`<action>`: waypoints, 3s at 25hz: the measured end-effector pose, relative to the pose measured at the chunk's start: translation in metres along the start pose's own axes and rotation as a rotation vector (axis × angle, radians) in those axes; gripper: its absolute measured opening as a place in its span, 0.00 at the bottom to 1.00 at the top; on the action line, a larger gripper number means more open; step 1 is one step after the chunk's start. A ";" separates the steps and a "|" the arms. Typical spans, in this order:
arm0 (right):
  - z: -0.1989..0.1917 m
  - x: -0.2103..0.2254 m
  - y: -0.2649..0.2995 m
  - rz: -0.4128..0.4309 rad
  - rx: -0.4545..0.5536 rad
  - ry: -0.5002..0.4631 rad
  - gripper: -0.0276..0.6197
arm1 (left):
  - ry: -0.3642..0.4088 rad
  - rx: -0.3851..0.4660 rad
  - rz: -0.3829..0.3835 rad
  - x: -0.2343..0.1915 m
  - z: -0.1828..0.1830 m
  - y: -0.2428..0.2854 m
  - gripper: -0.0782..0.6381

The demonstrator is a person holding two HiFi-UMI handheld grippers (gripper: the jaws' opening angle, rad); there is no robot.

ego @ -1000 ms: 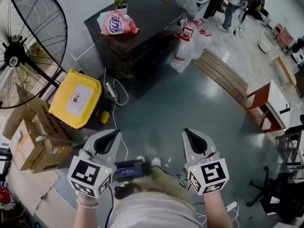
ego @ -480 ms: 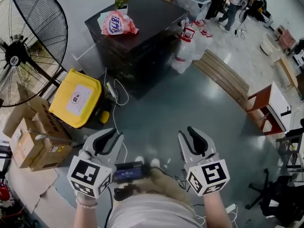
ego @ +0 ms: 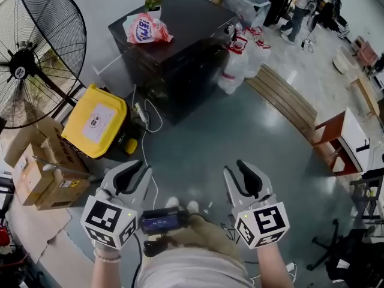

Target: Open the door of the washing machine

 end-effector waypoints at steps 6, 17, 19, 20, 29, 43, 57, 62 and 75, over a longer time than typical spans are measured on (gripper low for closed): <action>-0.009 0.014 -0.003 0.009 -0.010 -0.009 0.23 | 0.003 -0.017 0.020 0.009 0.000 0.009 0.22; -0.006 0.027 0.019 -0.014 0.000 -0.014 0.23 | 0.012 -0.021 0.011 -0.016 0.009 0.034 0.22; -0.002 0.032 0.027 -0.027 0.001 -0.004 0.23 | 0.018 -0.019 0.001 -0.024 0.015 0.043 0.22; 0.000 0.034 0.032 -0.033 0.000 0.000 0.23 | 0.021 -0.020 -0.004 -0.028 0.018 0.047 0.22; 0.015 0.045 0.088 -0.067 -0.025 0.014 0.23 | 0.039 -0.043 -0.046 -0.079 0.036 0.088 0.22; 0.034 0.056 0.174 -0.088 -0.090 0.030 0.23 | 0.062 -0.051 -0.141 -0.155 0.064 0.153 0.22; 0.044 0.064 0.237 -0.139 -0.128 0.037 0.23 | 0.090 -0.070 -0.225 -0.214 0.075 0.196 0.22; 0.041 0.062 0.257 -0.150 -0.156 0.035 0.23 | 0.082 -0.075 -0.254 -0.230 0.071 0.209 0.22; 0.031 0.068 0.286 -0.145 -0.157 0.032 0.23 | 0.099 -0.081 -0.250 -0.250 0.054 0.240 0.22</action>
Point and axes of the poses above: the fingertips, and each gripper's own axes: y forward along the fingers, x to its right, z out of its top, the point moved 7 cm from there along -y, backward along the fingers, and after that the axes turned 11 degrees about -z, right-handed, at the moved point
